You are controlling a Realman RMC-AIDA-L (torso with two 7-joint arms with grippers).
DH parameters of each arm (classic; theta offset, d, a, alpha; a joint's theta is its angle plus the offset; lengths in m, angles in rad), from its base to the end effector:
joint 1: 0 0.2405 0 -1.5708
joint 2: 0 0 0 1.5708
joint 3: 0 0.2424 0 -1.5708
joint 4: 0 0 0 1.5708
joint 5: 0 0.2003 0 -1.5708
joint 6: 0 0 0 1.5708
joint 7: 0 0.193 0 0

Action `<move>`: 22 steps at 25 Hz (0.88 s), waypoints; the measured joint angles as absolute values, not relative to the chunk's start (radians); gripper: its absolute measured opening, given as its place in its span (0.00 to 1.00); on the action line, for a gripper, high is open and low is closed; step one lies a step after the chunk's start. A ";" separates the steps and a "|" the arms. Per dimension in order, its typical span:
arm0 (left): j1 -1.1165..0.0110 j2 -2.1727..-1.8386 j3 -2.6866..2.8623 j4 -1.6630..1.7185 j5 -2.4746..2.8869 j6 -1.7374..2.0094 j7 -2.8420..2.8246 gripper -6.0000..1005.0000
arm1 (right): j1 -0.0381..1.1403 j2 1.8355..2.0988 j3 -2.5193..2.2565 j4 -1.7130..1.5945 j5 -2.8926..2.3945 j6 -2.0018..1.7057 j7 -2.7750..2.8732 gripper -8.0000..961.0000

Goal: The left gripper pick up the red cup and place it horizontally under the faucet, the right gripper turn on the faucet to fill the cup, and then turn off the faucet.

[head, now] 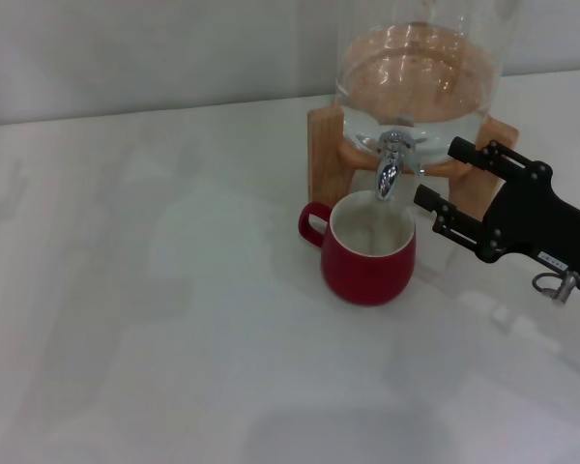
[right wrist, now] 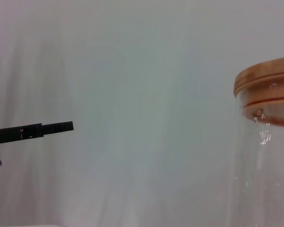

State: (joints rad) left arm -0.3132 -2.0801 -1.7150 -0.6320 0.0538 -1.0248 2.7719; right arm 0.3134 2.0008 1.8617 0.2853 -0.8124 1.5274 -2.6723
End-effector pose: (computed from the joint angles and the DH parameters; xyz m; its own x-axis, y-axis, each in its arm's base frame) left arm -0.2435 0.4031 0.0828 0.5969 -0.3115 0.7394 0.7309 -0.1691 -0.6612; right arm 0.2511 0.3109 -0.0019 0.7095 0.2248 -0.6679 -0.3810 -0.6749 -0.6319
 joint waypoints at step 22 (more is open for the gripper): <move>-0.318 -2.080 -1.715 -0.632 0.054 -1.020 2.772 0.84 | 0.324 2.006 1.862 0.288 -0.813 1.526 -2.672 0.70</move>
State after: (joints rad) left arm -0.3178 -2.0801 -1.7150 -0.6320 0.0537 -1.0198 2.7719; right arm 0.3236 2.0065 1.8622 0.2876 -0.8125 1.5262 -2.6721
